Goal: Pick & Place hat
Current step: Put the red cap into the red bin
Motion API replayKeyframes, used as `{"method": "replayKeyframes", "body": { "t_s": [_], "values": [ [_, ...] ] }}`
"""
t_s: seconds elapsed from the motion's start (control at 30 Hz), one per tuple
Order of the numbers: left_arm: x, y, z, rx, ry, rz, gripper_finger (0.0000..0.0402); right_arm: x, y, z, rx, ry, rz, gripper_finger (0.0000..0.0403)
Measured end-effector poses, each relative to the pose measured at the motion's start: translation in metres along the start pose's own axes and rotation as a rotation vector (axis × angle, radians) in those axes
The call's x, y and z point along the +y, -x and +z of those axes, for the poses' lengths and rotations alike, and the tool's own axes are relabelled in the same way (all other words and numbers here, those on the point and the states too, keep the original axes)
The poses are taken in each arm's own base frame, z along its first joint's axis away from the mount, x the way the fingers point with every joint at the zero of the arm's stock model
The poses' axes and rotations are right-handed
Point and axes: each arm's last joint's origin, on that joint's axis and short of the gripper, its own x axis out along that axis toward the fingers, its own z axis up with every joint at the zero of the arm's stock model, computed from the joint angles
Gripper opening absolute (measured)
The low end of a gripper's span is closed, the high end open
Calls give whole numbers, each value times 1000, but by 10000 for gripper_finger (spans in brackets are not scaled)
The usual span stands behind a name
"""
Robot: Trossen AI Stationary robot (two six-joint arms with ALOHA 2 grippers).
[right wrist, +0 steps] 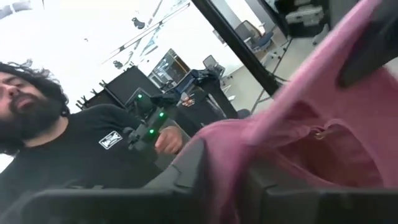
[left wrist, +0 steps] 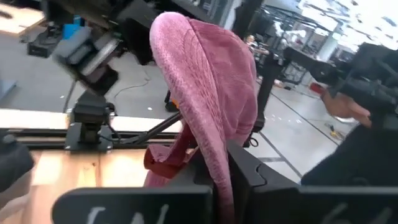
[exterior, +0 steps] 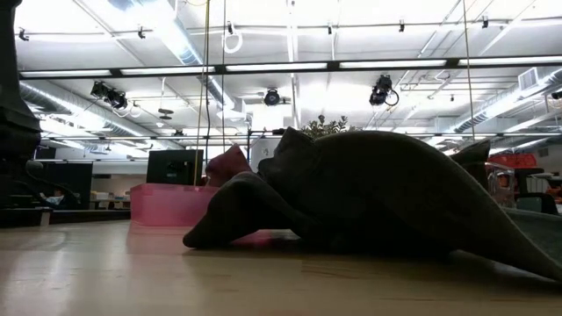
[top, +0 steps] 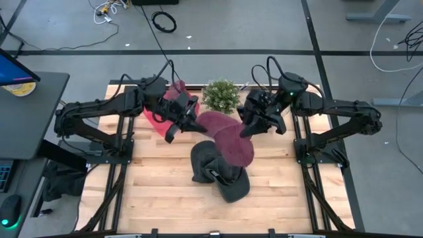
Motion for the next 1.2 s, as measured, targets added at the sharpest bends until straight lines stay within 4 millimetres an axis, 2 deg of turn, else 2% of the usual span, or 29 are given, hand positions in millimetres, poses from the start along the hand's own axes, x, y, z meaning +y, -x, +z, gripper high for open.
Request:
{"method": "replayKeyframes", "body": {
  "t_s": [0.27,0.47,0.6,0.8,0.93,1.07,1.2],
  "values": [
    [3,11,4,-17,78,55,11,-2,15,3,49,-66,19,185],
    [-3,25,3,-6,171,154,11,8,36,6,23,-46,-21,231],
    [-11,40,8,-67,223,269,11,18,52,9,-17,-13,-50,241],
    [-24,64,20,-256,301,455,11,25,67,11,-74,32,-106,242],
    [-30,87,23,-424,425,688,11,23,69,10,-64,40,-123,242],
    [-33,108,10,-476,545,950,11,17,70,7,-42,36,-155,242],
    [-37,122,-3,-530,633,1011,11,14,70,3,-34,53,-203,243]
  ]
}}
